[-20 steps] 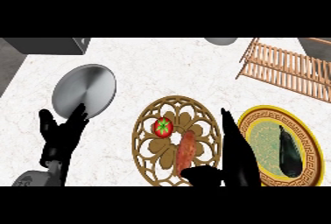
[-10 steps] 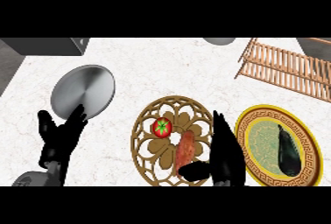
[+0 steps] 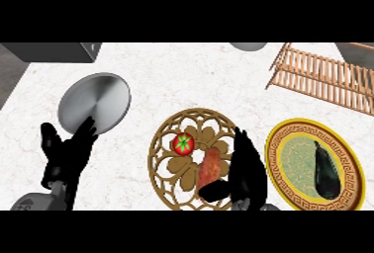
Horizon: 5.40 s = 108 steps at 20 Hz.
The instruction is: Pick the sweet potato from the placemat and place it in the tiered shelf
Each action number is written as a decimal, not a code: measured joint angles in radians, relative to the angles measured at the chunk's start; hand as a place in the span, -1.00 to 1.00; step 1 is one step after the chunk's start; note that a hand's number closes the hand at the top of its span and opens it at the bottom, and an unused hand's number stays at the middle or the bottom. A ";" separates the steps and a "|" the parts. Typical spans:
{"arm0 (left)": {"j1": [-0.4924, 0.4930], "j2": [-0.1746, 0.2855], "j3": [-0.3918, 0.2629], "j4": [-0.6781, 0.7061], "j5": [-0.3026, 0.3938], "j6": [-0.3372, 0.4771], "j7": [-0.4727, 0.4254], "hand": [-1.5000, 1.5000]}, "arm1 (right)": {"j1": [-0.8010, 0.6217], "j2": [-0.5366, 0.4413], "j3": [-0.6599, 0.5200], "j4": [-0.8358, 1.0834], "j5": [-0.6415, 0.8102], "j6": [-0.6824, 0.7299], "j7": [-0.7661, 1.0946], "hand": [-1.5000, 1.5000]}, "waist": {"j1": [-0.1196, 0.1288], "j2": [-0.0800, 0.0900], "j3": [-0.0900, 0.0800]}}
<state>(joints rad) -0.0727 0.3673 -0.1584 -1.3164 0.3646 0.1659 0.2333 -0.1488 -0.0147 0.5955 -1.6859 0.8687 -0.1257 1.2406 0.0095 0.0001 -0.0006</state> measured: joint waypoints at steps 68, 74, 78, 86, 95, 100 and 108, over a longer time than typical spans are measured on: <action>0.026 -0.083 0.106 -0.006 -0.108 -0.069 0.015 0.00 | -0.507 -0.665 -0.648 -0.203 -0.452 0.247 -0.229 1.00 | -0.010 -0.002 0.000; 0.021 -0.093 0.106 -0.024 -0.119 -0.073 0.033 0.00 | -0.640 -0.732 -0.750 0.004 -0.476 0.285 -0.288 1.00 | -0.001 0.001 0.000; 0.021 -0.087 0.123 -0.014 -0.116 -0.096 0.027 0.00 | -0.724 -0.775 -0.783 0.164 -0.472 0.312 -0.365 1.00 | 0.002 0.002 0.000; 0.039 -0.108 0.118 -0.036 -0.140 -0.096 0.026 0.00 | -0.810 -0.824 -0.805 0.462 -0.460 0.355 -0.586 1.00 | 0.007 0.003 0.000; 0.019 -0.127 0.128 -0.015 -0.155 -0.102 0.025 0.00 | -0.881 -0.811 -0.772 0.762 -0.351 0.285 -0.813 1.00 | 0.011 0.006 0.001; -0.002 -0.120 0.142 -0.005 -0.153 -0.120 0.037 0.00 | -0.953 -0.814 -0.771 0.939 -0.298 0.236 -0.916 1.00 | 0.017 0.008 0.001; 0.011 -0.138 0.141 -0.012 -0.176 -0.112 0.033 0.00 | -0.999 -0.806 -0.791 1.124 -0.253 0.145 -1.077 1.00 | 0.017 0.008 0.001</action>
<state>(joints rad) -0.0618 0.2289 -0.0171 -1.3287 0.1889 0.0544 0.2665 -1.1483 -0.8209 -0.1956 -0.5619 0.6156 0.0192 0.1637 0.0266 0.0078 0.0005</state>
